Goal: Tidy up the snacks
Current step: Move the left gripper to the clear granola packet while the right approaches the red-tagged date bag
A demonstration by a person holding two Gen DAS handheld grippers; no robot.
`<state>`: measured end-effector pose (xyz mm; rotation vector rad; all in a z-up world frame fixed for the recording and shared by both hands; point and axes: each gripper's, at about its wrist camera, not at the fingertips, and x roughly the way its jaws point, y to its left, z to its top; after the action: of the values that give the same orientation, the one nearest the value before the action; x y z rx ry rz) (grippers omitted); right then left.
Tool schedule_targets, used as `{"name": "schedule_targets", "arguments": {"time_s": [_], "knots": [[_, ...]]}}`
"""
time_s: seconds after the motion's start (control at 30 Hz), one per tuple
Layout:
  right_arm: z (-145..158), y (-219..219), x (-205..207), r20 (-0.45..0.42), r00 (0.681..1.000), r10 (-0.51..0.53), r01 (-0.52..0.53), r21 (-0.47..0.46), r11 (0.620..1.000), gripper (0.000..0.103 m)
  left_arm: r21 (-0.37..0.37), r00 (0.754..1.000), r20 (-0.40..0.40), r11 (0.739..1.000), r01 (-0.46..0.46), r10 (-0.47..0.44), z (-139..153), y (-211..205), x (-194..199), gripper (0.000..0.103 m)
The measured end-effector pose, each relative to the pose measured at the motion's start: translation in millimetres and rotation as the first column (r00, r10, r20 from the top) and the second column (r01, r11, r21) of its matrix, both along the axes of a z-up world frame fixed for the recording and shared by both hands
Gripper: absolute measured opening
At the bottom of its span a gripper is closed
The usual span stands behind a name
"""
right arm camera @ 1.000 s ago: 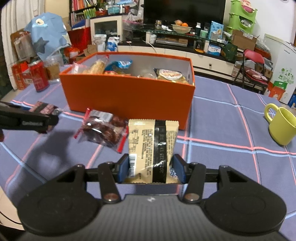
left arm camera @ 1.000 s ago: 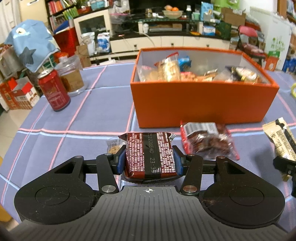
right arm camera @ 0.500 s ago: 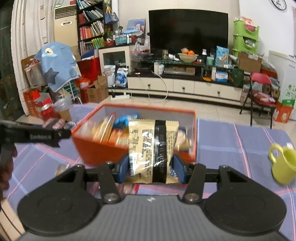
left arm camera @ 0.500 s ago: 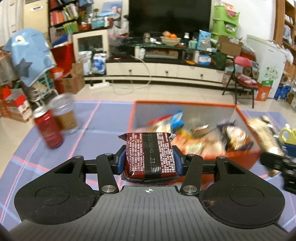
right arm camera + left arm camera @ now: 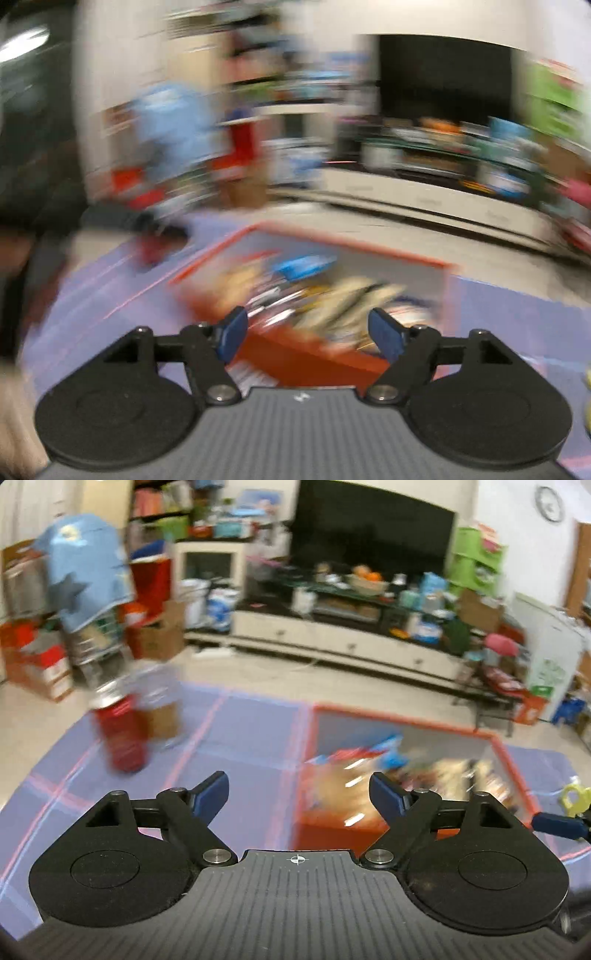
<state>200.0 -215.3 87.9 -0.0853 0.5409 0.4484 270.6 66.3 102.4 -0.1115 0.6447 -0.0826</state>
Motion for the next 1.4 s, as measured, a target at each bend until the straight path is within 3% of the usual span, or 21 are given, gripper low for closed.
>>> {"name": "schedule_targets", "arguments": {"time_s": [0.07,0.1,0.27,0.33,0.5,0.57,0.63,0.9,1.03,1.13,1.2,1.27,1.33,1.4], "knots": [[-15,18,-13,0.003,0.983,0.182,-0.181,-0.092,0.979,0.085,0.028,0.998,-0.039,0.998,-0.054,0.055,-17,20,-12,0.083],[-26,28,-15,-0.025,0.968,0.25,-0.251,-0.155,0.956,0.079,0.032,0.995,-0.065,0.997,-0.067,0.069,-27,27,-15,0.082],[-68,56,8,-0.169,0.879,0.445,-0.476,-0.307,0.824,0.075,0.062,0.981,-0.171,0.995,-0.08,0.089,-72,40,-13,0.079],[-76,60,20,-0.183,0.868,0.461,-0.495,-0.347,0.796,0.075,0.058,0.974,-0.213,0.996,-0.069,0.08,-87,35,-11,0.078],[-82,63,48,-0.219,0.845,0.488,-0.534,-0.316,0.784,0.071,0.075,0.972,-0.235,0.997,-0.007,0.025,-102,17,-4,0.078],[-86,69,51,-0.241,0.823,0.514,-0.567,-0.308,0.764,0.071,0.093,0.971,-0.237,0.996,0.008,0.015,-107,11,-2,0.079],[-90,74,50,-0.234,0.825,0.515,-0.565,-0.327,0.757,0.077,0.106,0.97,-0.244,0.994,0.008,0.018,-112,6,1,0.079],[-91,76,42,-0.252,0.901,0.352,-0.419,-0.299,0.857,0.086,0.135,0.966,-0.257,0.991,0.024,0.012,-119,6,0,0.079],[-85,77,5,-0.285,0.906,0.312,-0.398,-0.325,0.858,0.08,0.127,0.969,-0.248,0.991,0.043,-0.01,-116,5,-3,0.079],[-73,66,-8,-0.253,0.901,0.354,-0.418,-0.285,0.862,0.085,0.118,0.968,-0.249,0.992,0.044,-0.013,-115,8,-4,0.08],[-67,61,-9,-0.215,0.881,0.422,-0.471,-0.302,0.829,0.088,0.111,0.966,-0.257,0.993,0.04,-0.011,-116,10,-4,0.08],[-66,63,-4,-0.205,0.846,0.492,-0.533,-0.37,0.761,0.089,0.11,0.966,-0.26,0.993,0.038,-0.008,-117,11,-5,0.08],[-71,69,12,-0.249,0.811,0.53,-0.584,-0.406,0.703,0.087,0.109,0.965,-0.262,0.993,0.039,-0.009,-117,12,-4,0.08],[-81,74,31,-0.329,0.778,0.536,-0.628,-0.367,0.686,0.083,0.108,0.964,-0.266,0.993,0.042,-0.011,-118,13,-2,0.08]]}}
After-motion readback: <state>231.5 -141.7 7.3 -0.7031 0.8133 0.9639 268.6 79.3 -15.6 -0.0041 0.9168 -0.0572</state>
